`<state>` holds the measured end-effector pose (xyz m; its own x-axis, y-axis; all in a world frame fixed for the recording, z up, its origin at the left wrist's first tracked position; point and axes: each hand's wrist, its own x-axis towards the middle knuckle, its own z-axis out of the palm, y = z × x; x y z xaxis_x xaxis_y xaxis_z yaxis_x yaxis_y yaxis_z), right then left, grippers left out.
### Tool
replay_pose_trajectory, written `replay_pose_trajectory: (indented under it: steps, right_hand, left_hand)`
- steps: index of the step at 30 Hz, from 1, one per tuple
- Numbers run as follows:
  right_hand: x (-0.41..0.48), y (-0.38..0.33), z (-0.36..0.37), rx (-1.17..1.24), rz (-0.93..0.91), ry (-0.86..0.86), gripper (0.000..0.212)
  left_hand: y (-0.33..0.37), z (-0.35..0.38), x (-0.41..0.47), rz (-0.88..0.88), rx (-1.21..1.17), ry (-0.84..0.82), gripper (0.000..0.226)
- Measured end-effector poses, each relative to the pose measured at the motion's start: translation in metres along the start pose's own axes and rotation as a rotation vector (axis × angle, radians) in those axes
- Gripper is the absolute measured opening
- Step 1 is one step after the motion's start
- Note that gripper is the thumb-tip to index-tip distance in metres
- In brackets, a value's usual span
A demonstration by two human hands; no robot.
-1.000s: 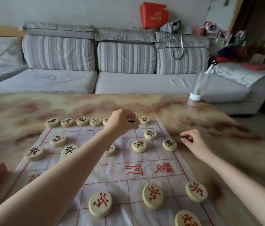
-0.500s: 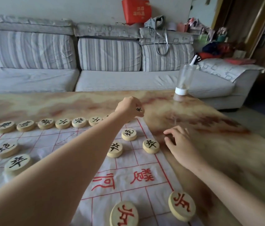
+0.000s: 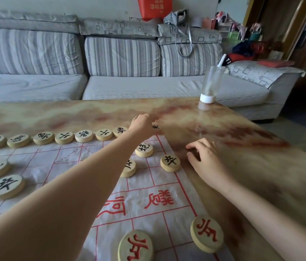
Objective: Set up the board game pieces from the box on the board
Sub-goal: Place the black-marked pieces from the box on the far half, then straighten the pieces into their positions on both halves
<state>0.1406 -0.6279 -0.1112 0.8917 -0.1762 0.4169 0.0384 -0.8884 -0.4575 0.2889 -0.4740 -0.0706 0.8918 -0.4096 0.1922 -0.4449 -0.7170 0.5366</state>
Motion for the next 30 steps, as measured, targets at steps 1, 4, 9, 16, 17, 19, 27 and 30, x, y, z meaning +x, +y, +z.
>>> replay_pose_trajectory:
  steps: [1,4,9,16,17,19,27,30]
  right_hand:
    - [0.000,0.000,-0.001,0.002,0.002,-0.003,0.019]
    - [-0.001,-0.002,-0.002,0.002,0.008,-0.013,0.020]
    - [0.000,-0.007,-0.005,0.063,0.049,-0.007,0.018]
    - [-0.010,-0.045,-0.030,0.257,0.109,-0.020,0.024]
    - [-0.013,-0.056,-0.033,0.285,0.117,-0.033,0.024]
    - [-0.021,-0.080,-0.039,0.343,0.117,-0.068,0.023]
    - [-0.092,-0.205,-0.064,0.535,0.034,-0.317,0.017]
    - [-0.137,-0.256,-0.068,0.505,-0.090,-0.482,0.018]
  left_hand:
    - [0.002,-0.003,-0.001,0.001,0.010,0.019,0.060]
    - [0.005,-0.015,-0.011,-0.021,-0.007,0.073,0.054]
    - [0.003,-0.044,-0.048,0.037,-0.081,0.104,0.028]
    - [-0.006,-0.102,-0.127,0.091,-0.155,0.154,0.022]
    - [-0.009,-0.111,-0.141,0.091,-0.158,0.170,0.021]
    - [-0.016,-0.130,-0.175,0.076,-0.194,0.217,0.019]
    - [-0.052,-0.194,-0.352,-0.145,-0.314,0.331,0.019]
    - [-0.058,-0.201,-0.422,-0.261,-0.333,0.456,0.021]
